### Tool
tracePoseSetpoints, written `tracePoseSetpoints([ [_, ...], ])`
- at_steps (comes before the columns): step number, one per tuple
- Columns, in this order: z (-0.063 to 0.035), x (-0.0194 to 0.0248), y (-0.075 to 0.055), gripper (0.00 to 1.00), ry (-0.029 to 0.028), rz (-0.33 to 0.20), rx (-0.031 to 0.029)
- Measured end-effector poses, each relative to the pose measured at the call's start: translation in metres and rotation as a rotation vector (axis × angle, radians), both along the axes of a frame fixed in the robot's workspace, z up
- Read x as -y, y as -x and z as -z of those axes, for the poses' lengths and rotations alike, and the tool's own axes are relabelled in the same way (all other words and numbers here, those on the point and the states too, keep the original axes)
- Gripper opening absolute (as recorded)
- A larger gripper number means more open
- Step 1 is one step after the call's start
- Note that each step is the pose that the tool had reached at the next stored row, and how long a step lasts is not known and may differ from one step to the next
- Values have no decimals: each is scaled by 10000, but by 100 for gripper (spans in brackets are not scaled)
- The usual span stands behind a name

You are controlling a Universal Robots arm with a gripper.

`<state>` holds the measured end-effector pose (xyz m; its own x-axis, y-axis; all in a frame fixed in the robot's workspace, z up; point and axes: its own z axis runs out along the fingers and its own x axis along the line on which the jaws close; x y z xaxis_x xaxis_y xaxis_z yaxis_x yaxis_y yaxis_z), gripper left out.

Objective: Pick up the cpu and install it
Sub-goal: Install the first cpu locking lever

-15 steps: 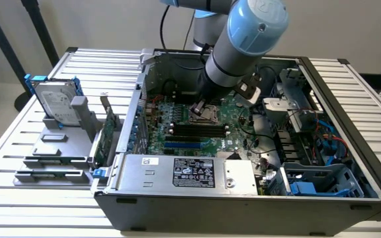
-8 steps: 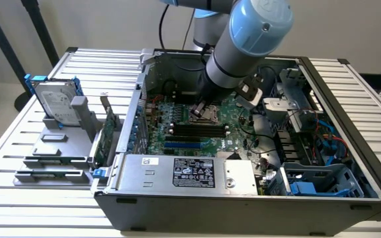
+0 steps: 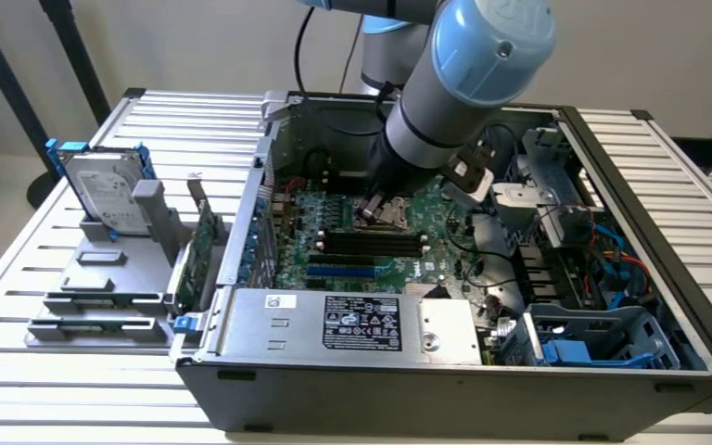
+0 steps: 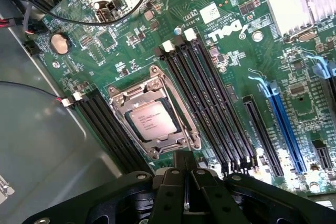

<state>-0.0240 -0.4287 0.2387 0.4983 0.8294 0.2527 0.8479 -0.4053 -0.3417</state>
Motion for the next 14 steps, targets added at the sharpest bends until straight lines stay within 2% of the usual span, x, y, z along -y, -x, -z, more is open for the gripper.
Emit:
tracePoseSetpoints([
  [6, -3, 35, 91, 11, 9, -1, -20],
  [14, 11, 45, 199, 11, 14, 67, -35],
])
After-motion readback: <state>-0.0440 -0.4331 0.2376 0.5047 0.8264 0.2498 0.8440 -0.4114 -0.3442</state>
